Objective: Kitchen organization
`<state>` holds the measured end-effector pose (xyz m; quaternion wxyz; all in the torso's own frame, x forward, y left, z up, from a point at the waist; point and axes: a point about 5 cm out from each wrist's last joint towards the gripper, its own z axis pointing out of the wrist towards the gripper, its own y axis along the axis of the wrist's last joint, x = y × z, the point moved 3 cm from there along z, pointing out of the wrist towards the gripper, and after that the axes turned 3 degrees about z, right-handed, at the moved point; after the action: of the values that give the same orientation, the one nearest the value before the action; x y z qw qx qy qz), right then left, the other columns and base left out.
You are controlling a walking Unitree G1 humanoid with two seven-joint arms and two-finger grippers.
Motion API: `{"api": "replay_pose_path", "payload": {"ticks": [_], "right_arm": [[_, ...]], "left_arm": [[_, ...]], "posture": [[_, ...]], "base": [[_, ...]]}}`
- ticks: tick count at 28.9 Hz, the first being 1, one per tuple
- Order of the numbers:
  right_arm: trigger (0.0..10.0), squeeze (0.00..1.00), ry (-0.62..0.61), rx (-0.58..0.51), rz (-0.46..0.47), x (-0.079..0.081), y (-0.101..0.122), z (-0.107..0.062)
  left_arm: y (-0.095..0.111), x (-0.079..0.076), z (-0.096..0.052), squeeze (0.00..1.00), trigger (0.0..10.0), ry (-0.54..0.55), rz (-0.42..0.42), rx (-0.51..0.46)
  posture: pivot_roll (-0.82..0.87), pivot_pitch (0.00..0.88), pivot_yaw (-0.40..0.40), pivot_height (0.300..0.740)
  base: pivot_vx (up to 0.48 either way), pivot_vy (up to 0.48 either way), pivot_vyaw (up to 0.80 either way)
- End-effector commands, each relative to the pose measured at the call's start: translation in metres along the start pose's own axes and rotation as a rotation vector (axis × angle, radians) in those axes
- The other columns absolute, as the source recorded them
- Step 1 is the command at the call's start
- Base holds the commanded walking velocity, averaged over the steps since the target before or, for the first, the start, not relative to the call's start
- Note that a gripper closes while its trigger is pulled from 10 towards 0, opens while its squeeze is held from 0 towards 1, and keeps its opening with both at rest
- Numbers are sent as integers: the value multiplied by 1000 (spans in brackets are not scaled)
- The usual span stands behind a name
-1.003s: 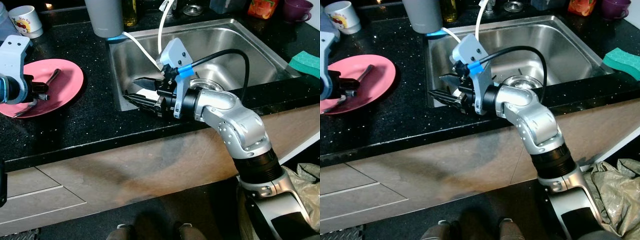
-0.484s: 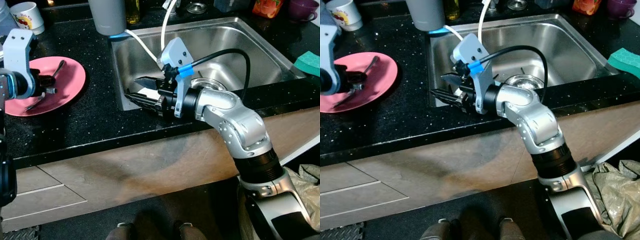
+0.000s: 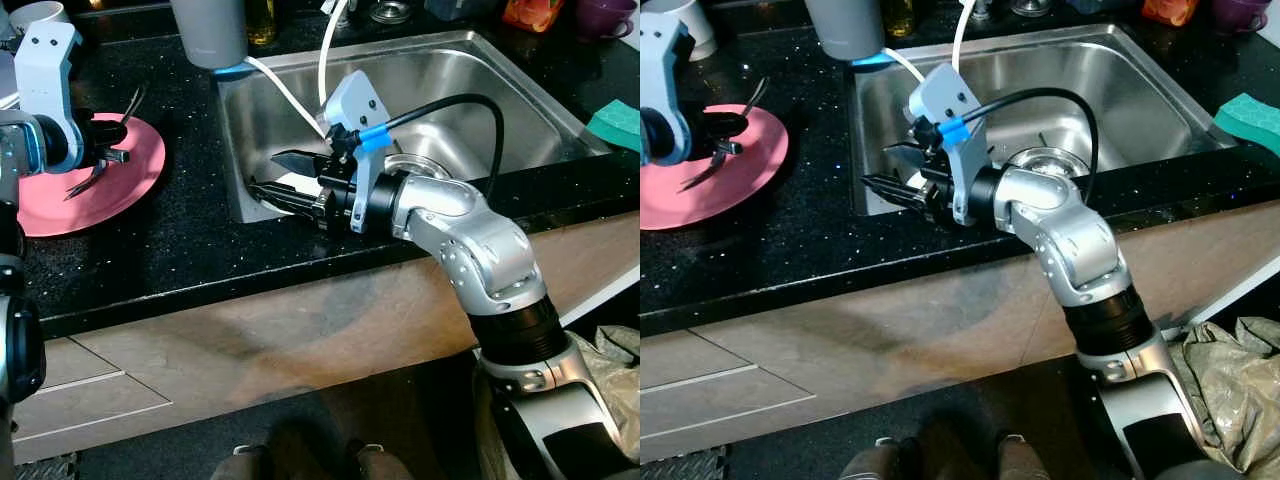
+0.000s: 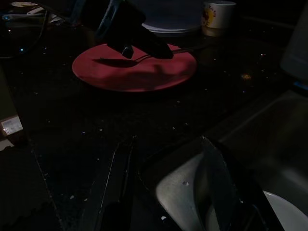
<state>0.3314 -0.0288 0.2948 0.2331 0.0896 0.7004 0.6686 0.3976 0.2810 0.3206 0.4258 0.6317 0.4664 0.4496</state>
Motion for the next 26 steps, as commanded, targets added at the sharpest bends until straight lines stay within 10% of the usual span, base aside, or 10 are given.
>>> {"api": "replay_pose_path", "payload": {"ticks": [1, 3, 4, 5, 6, 8, 9, 26], "right_arm": [[10000, 0, 12, -15, 2, 2, 5, 0], [10000, 0, 13, -15, 2, 2, 4, 0], [10000, 0, 13, -15, 2, 2, 4, 0], [10000, 0, 14, -16, 3, 3, 4, 1], [10000, 0, 15, -17, 4, 3, 4, 1], [10000, 0, 15, -17, 5, 3, 4, 1], [10000, 0, 16, -16, 5, 3, 4, 1], [10000, 0, 23, -12, 4, 4, 5, 0]], "left_arm": [[3, 5, -6, 0, 10000, 18, 34, 7], [3, 6, -7, 435, 10000, 23, 48, 14], [3, 6, -7, 435, 10000, 23, 48, 14], [3, 7, -7, 945, 10000, 26, 58, 19], [2, 8, -8, 1000, 10000, 27, 65, 28], [1, 8, -8, 1000, 10000, 34, 77, 38], [0, 8, -8, 0, 10000, 36, 83, 43], [-27, 7, -8, 0, 10000, 32, 121, 193]], "posture": [[16, 198, 13, 740], [19, 195, 14, 740], [19, 195, 14, 740], [19, 193, 14, 740], [19, 191, 15, 740], [20, 190, 15, 740], [19, 189, 15, 740], [17, 197, 15, 740]], "base": [[0, 0, 0], [0, 0, 0], [0, 0, 0], [0, 0, 0], [0, 0, 0], [0, 0, 0], [0, 0, 0], [0, 0, 0]]}}
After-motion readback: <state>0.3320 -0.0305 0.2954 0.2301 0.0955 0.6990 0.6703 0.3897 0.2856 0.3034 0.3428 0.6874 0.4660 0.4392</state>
